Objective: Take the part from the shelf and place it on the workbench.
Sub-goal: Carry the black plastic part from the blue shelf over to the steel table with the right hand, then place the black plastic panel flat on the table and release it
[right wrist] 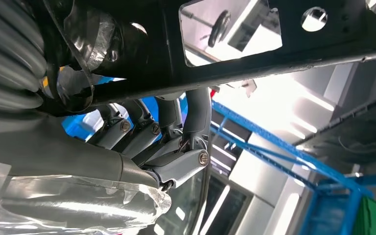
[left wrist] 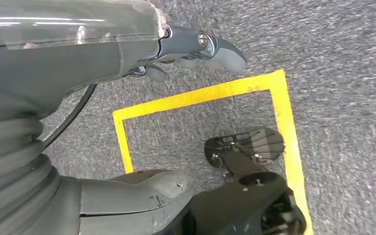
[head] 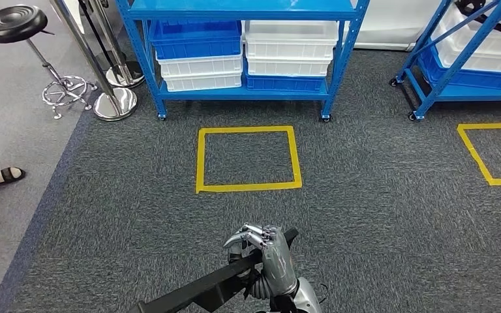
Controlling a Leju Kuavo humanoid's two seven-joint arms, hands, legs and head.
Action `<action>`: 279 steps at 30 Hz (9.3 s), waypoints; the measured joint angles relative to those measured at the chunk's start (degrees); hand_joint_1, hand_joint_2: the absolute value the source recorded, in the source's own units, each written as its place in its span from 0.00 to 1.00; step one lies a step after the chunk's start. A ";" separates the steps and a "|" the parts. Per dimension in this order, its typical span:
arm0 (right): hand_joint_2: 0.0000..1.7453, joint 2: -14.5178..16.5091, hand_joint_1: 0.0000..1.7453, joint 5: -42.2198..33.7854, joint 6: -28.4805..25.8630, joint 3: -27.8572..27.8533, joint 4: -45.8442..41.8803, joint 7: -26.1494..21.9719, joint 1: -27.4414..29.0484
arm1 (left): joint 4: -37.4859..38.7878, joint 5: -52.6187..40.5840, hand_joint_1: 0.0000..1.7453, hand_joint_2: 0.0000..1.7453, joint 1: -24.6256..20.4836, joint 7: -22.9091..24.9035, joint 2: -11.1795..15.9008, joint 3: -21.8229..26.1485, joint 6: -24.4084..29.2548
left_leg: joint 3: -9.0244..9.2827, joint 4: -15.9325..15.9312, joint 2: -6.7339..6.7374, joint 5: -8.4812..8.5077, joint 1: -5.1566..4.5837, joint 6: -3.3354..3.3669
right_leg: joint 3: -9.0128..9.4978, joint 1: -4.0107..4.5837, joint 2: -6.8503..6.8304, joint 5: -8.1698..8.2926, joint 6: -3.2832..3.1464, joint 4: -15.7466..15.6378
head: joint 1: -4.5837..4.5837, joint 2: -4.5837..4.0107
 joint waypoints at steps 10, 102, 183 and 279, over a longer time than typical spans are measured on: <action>1.00 0.34 1.00 0.43 -0.80 -0.39 -0.65 -0.46 0.18 | 0.00 -0.15 0.00 1.00 -0.44 -0.11 0.03 -0.05 0.02 | -5.64 13.15 -0.74 -9.18 0.56 -3.18 | 1.21 0.34 -0.28 1.21 -2.77 -10.05 | -0.04 0.00; 1.00 -5.38 1.00 19.82 -5.36 -4.84 -7.22 12.04 -0.35 | 0.02 -2.42 0.00 1.00 -1.75 -1.34 -0.98 -1.95 0.37 | -0.84 13.41 -0.55 -12.28 0.71 -2.04 | -0.08 0.31 0.62 2.34 -1.94 -9.97 | 0.01 -0.01; 1.00 -47.45 1.00 18.38 20.39 -31.29 14.00 29.84 -54.26 | 0.02 -1.79 0.00 1.00 -4.14 0.60 -2.36 -5.99 -0.74 | 1.14 1.72 2.53 -2.99 0.21 1.80 | -7.54 -1.11 -0.78 1.77 3.13 0.08 | 0.35 0.01; 0.00 -46.03 0.00 2.32 53.31 -37.34 57.69 40.76 -80.25 | -0.02 5.67 0.00 0.00 -4.43 -5.07 -1.01 -7.20 -5.63 | -0.47 0.99 -1.21 -0.32 -0.77 2.78 | -5.19 -1.23 -0.03 0.67 3.23 -1.27 | 0.58 0.01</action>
